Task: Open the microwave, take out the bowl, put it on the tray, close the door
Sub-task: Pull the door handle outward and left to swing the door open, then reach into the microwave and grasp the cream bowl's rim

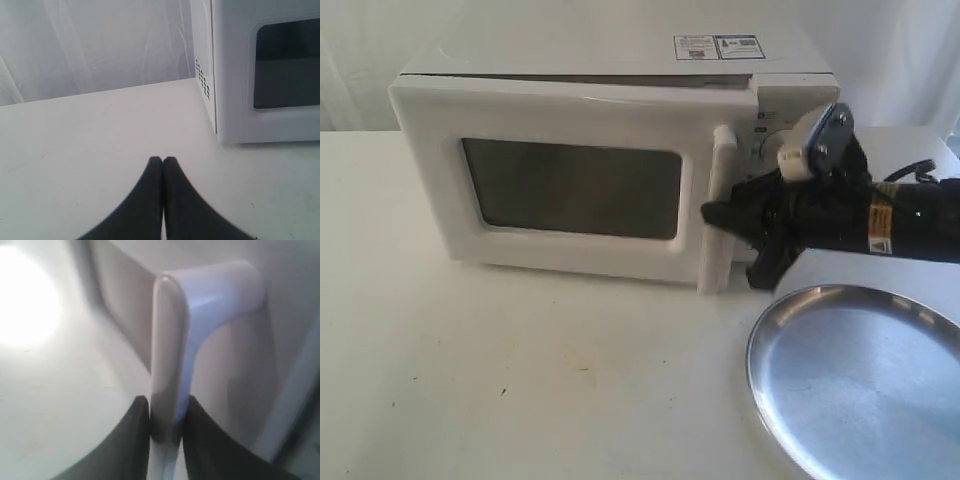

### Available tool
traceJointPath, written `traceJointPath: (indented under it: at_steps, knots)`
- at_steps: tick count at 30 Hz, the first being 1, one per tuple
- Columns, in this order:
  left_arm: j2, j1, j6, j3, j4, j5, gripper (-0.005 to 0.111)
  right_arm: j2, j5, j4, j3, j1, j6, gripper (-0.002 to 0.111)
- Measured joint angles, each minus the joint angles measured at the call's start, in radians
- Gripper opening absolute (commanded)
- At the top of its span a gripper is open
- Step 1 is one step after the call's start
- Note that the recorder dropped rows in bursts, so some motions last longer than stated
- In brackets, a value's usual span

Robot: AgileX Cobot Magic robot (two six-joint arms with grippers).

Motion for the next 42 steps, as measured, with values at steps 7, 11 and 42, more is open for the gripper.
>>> traceJointPath:
  at_steps: [7, 11, 42]
  knots:
    - [0.0, 0.0, 0.0, 0.0, 0.0, 0.0, 0.0, -0.026, -0.185, -0.197, 0.042, 0.022, -0.006, 0.0]
    - [0.0, 0.0, 0.0, 0.0, 0.0, 0.0, 0.0, -0.058, -0.167, -0.188, 0.073, 0.02, 0.005, 0.0]
    - [0.0, 0.0, 0.0, 0.0, 0.0, 0.0, 0.0, 0.012, 0.128, 0.407, 0.019, 0.327, -0.094, 0.0]
